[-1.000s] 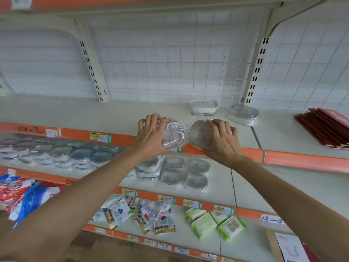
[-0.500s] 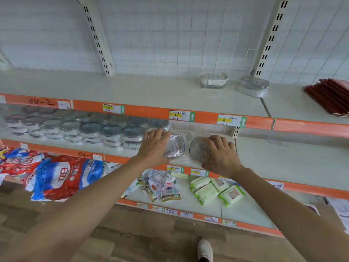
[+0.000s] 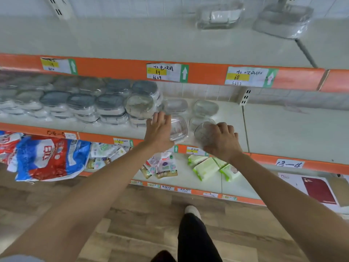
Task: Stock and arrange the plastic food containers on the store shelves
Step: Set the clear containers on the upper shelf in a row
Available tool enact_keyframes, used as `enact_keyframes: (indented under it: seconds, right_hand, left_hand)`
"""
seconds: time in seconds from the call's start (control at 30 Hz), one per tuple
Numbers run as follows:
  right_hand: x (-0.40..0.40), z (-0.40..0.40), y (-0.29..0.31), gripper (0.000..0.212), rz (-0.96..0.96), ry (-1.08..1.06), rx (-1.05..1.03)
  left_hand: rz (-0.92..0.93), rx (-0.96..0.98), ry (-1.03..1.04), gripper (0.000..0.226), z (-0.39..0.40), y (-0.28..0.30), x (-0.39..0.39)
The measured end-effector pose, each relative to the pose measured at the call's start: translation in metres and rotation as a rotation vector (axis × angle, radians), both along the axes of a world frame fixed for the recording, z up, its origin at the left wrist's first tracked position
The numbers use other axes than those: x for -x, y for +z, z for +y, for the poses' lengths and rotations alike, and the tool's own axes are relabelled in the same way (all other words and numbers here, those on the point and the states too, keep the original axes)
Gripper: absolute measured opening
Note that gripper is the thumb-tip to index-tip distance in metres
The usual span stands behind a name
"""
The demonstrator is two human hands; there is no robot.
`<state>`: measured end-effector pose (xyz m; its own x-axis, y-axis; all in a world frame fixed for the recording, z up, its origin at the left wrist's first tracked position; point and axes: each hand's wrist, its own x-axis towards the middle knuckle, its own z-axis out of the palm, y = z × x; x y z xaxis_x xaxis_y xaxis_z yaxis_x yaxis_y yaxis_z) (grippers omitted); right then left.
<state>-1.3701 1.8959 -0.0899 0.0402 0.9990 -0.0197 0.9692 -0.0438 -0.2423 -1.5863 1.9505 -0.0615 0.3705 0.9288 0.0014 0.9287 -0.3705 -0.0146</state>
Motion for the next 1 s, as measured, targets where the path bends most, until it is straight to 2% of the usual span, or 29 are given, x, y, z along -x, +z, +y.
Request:
enact_keyframes:
  seconds: [0.17,0.3,0.37,0.5,0.6,0.77,0.9,1.0]
  right_hand:
    - [-0.029,0.07,-0.055,0.077,0.043,-0.139,-0.143]
    - [-0.052,0.117,-0.083,0.076,0.073,-0.227,-0.188]
    - [-0.06,0.137,-0.09,0.075,0.06,-0.233,-0.203]
    - [-0.063,0.166,-0.094,0.074,0.014,-0.209,-0.237]
    - [-0.058,0.182,-0.092,0.07,0.014,-0.166,-0.272]
    - [-0.05,0.202,-0.091,0.053,0.057,0.015,-0.231]
    - [-0.037,0.204,-0.095,0.038,-0.196,0.041,-0.248]
    - [-0.018,0.199,-0.09,0.042,-0.374,0.064,-0.254]
  left_hand:
    - [-0.121,-0.096,0.039,0.081,0.076,-0.064,-0.035]
    - [-0.293,-0.14,0.061,0.078,0.133,-0.091,-0.051]
    - [-0.312,-0.149,0.05,0.073,0.153,-0.1,-0.054]
    - [-0.29,-0.107,0.019,0.063,0.182,-0.108,-0.055]
    - [-0.334,-0.121,-0.011,0.038,0.192,-0.109,-0.054]
    - [-0.398,-0.18,-0.005,0.04,0.189,-0.111,-0.052]
    - [-0.349,-0.252,-0.055,0.032,0.177,-0.116,-0.046]
    - [-0.322,-0.227,-0.096,0.023,0.168,-0.116,-0.038]
